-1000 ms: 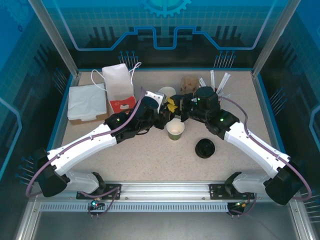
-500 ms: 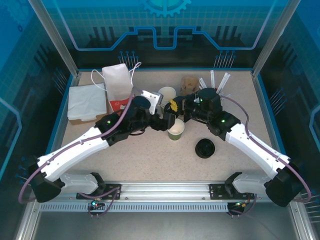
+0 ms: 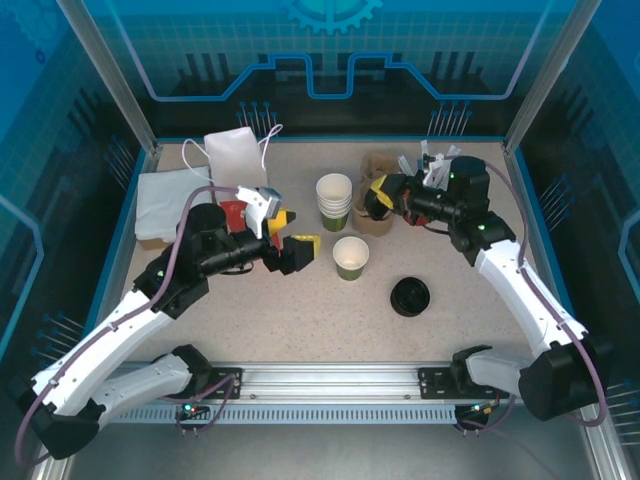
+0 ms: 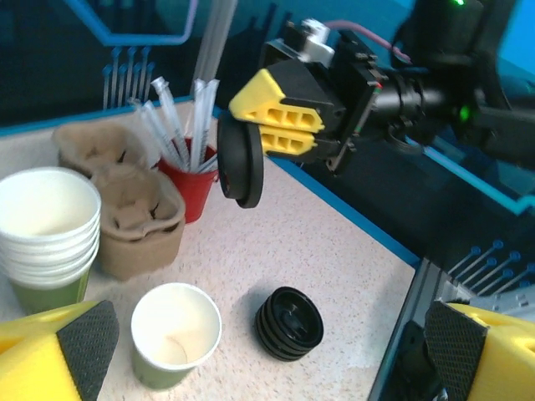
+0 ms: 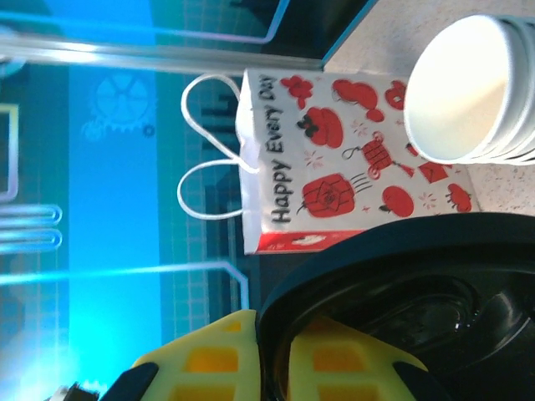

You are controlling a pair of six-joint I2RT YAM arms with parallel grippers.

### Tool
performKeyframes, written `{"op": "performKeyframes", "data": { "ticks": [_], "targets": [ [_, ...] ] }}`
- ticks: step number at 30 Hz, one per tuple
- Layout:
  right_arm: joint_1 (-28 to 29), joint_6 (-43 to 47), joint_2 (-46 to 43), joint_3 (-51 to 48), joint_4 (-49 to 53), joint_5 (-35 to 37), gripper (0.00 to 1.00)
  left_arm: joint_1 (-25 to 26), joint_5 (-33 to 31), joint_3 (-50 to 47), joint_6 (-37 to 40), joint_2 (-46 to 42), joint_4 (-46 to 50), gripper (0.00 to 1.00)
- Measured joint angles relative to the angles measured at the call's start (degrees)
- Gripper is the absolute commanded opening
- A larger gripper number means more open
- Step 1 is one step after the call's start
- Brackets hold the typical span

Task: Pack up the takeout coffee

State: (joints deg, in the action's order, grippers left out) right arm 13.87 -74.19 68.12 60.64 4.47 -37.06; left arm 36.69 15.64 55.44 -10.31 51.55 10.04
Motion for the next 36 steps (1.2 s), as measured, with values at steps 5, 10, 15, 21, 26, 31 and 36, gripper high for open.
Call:
{"op": "performKeyframes", "data": {
  "ticks": [5, 10, 15, 21, 26, 31, 36],
  "targets": [
    [-1.14, 9.86, -0.17, 5.75, 5.20, -9.94, 0.11, 0.00, 5.22, -1.62, 10.34, 2.14, -7.39, 0.99],
    [-1.16, 15.63, -0.83, 8.63, 9.35, -16.44, 0.11, 0.00, 7.34, -1.60, 19.65, 5.75, -13.51, 0.99],
    [-1.05, 18.32, -1.18, 9.18, 12.57, -20.02, 0.11, 0.00, 9.40, -1.38, 24.55, 10.40, -18.08, 0.99],
    [0.02, 20.76, -1.95, 9.25, 15.45, -21.53, 0.10, 0.00, 11.45, 0.76, 28.04, 13.62, -19.98, 0.99],
    [2.75, 21.14, -2.14, 9.25, 15.45, -21.51, 0.10, 0.24, 12.81, 2.05, 30.05, 14.10, -21.11, 0.99],
    [5.64, 21.20, -2.12, 10.29, 15.43, -21.55, 0.10, 0.57, 14.25, 2.43, 31.80, 15.10, -21.05, 0.99],
    [6.12, 21.35, -2.12, 11.21, 14.97, -21.99, 0.10, 0.61, 15.47, 3.37, 33.48, 16.28, -20.24, 0.95]
  ]
}}
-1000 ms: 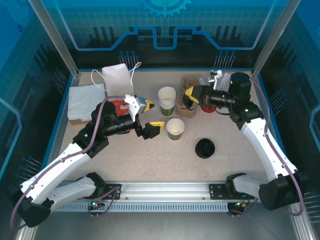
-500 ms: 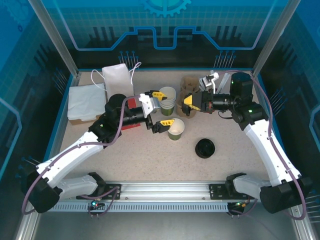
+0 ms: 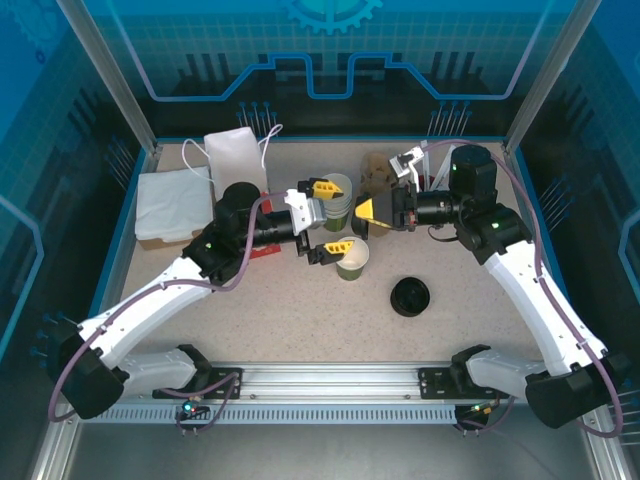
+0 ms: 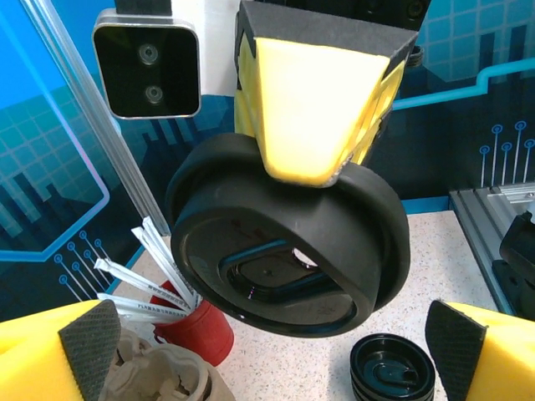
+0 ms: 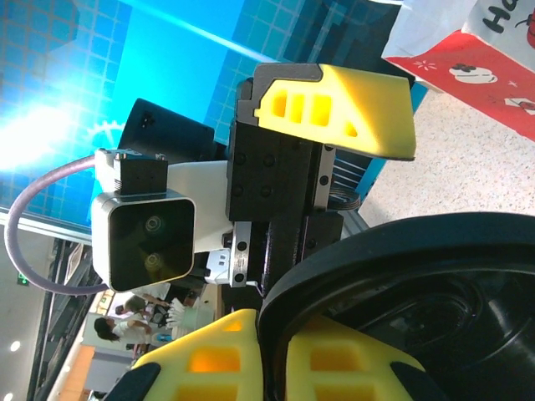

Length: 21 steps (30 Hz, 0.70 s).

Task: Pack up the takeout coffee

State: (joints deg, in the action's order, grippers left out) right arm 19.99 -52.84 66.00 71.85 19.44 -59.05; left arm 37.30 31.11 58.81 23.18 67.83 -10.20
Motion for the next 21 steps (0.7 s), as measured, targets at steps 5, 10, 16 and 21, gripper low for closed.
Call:
{"op": "performKeyframes", "data": {
  "ticks": [5, 10, 16, 21],
  "targets": [
    [1.01, 0.90, 0.24, 0.37, 0.68, -0.42, 0.11, 0.00, 1.18, 1.88, 2.38, 0.87, 1.29, 0.95],
    [1.46, 1.51, 0.39, 0.66, 0.70, -1.07, 0.11, 0.00, 2.01, 3.13, 4.28, 1.49, 3.19, 0.92],
    [1.70, 2.14, 0.39, 0.72, 0.96, -1.68, 0.10, 0.00, 3.23, 4.17, 6.99, 2.10, 6.40, 0.88],
    [2.40, 2.99, 0.39, 0.79, 1.81, -2.27, 0.11, 0.00, 3.69, 4.72, 8.55, 2.38, 7.61, 0.88]
  ]
}}
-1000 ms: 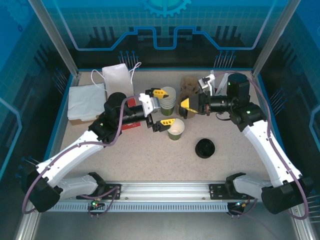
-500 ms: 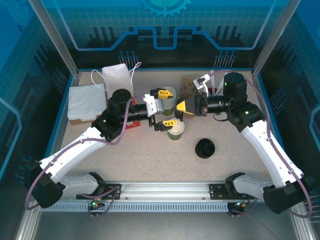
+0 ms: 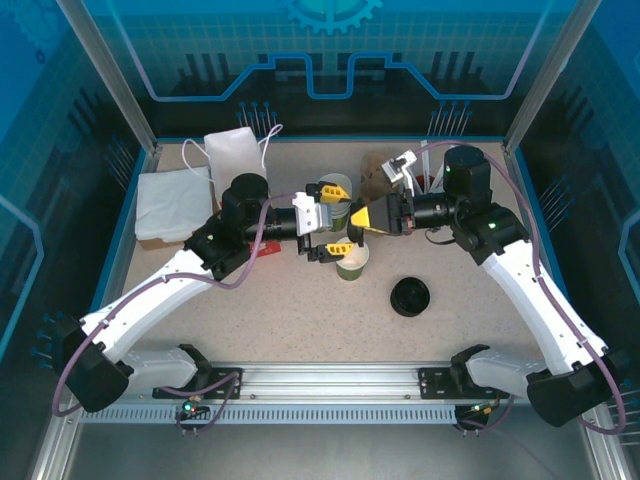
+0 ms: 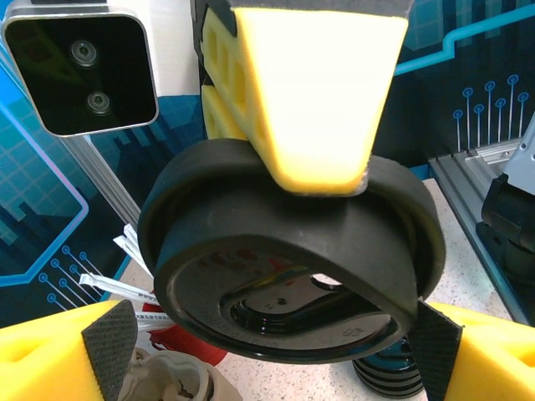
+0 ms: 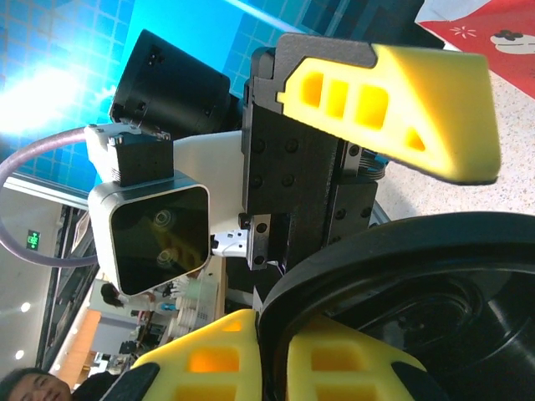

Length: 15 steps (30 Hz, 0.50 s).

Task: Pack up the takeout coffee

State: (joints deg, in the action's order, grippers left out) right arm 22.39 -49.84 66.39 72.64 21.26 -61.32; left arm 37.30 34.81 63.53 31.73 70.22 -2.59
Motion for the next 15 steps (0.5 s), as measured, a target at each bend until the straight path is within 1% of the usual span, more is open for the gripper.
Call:
{"op": "performKeyframes", "data": {
  "ticks": [4, 15],
  "targets": [
    [0.74, 0.42, 0.39, 0.17, 0.20, -0.35, 0.11, 0.00, 0.59, 0.07, 0.63, 0.07, 0.66, 0.87],
    [1.70, 1.31, 1.99, 0.81, 0.52, -0.74, 0.11, 0.00, 1.70, 0.50, 1.60, 0.31, 2.25, 0.79]
  ]
}}
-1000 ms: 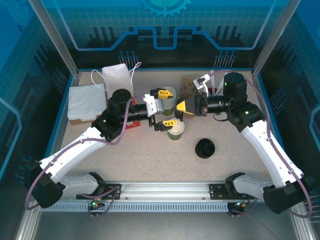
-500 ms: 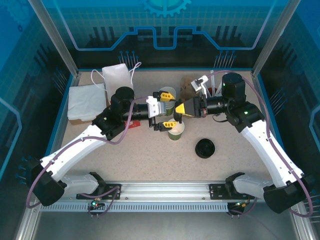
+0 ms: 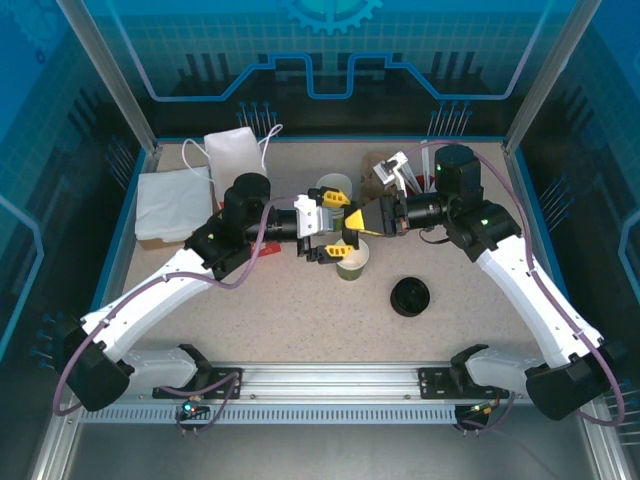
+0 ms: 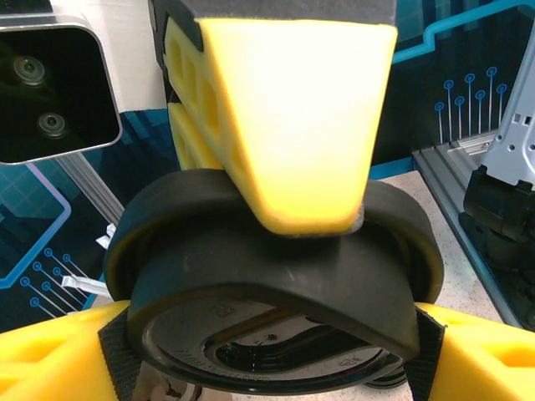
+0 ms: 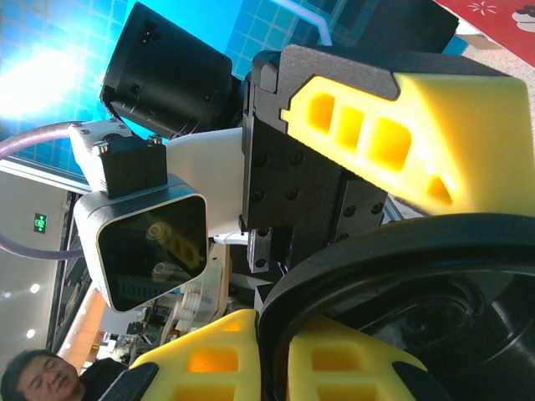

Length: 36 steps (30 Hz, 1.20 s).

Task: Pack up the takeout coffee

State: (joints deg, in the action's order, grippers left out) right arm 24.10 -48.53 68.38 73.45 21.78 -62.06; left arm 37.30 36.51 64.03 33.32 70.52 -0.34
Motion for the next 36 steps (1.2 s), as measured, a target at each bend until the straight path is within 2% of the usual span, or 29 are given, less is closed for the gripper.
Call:
{"op": "performKeyframes", "data": {
  "ticks": [7, 13, 23, 24, 28, 36],
  "targets": [
    [0.02, 0.22, 0.00, 0.07, 0.11, 0.00, 0.12, 0.00, 0.02, 0.11, 0.13, 0.00, 0.17, 0.75],
    [0.02, 0.66, 0.00, 0.07, 0.33, 0.04, 0.13, -0.02, 0.00, 0.22, 0.33, 0.00, 0.74, 0.68],
    [0.04, 1.70, 0.00, 0.04, 1.49, 0.07, 0.18, 0.00, -0.26, 0.33, 1.49, -0.28, 2.43, 0.67],
    [0.13, 1.77, 0.00, 0.04, 1.66, 0.09, 0.20, 0.00, -0.35, 0.33, 1.68, -0.39, 2.78, 0.67],
    [0.35, 2.69, 0.00, 0.00, 2.40, 0.11, 0.37, 0.11, -1.16, 0.55, 3.58, -0.72, 5.75, 0.68],
    [0.24, 5.84, 0.15, 0.02, 7.13, 2.56, 0.53, 1.55, -4.76, 1.46, 7.74, -0.66, 12.66, 0.68]
  ]
}}
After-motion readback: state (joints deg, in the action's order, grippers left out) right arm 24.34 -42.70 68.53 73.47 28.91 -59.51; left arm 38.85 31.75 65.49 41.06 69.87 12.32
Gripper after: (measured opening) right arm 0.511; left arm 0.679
